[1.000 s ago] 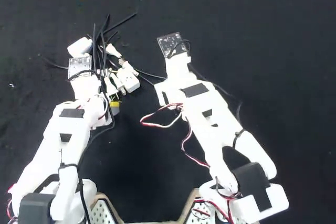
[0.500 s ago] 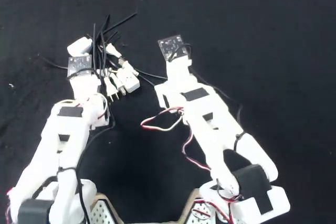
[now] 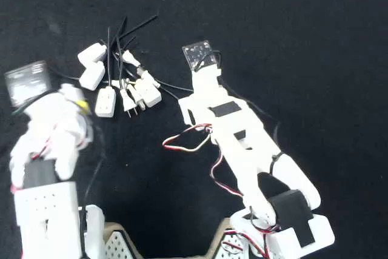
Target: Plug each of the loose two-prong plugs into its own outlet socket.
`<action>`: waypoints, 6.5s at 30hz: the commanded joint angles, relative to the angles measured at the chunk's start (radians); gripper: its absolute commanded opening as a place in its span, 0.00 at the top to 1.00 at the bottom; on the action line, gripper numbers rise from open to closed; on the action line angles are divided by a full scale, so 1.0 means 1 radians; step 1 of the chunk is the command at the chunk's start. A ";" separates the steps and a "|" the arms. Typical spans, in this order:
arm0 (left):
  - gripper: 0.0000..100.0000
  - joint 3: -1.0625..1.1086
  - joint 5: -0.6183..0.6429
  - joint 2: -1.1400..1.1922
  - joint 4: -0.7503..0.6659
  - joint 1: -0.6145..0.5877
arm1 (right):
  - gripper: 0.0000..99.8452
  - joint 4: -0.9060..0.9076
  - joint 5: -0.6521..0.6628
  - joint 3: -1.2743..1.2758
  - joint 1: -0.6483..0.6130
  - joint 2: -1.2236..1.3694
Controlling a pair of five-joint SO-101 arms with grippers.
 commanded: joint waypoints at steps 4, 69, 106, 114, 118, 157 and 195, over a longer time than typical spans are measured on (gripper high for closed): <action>0.97 0.071 -0.299 -0.100 -0.078 -0.257 | 0.99 -0.025 -0.005 -0.007 0.020 -0.044; 0.68 -1.620 -0.063 1.918 0.436 0.237 | 0.70 -0.026 -0.006 -0.013 0.069 -0.048; 0.78 -2.060 -0.582 1.910 0.819 -0.231 | 0.70 -0.025 -0.006 -0.010 0.064 -0.048; 0.78 -2.164 -0.209 1.924 0.572 -0.061 | 0.70 -0.025 -0.006 -0.012 0.063 -0.042; 0.70 -2.080 -0.074 1.967 0.341 0.039 | 0.70 -0.025 -0.006 -0.012 0.063 -0.042; 0.73 -2.393 -0.522 2.211 0.496 -0.160 | 0.70 -0.025 -0.006 -0.010 0.063 -0.048; 0.74 -1.986 -0.632 2.202 0.187 -0.139 | 0.70 -0.021 -0.006 -0.012 0.063 -0.048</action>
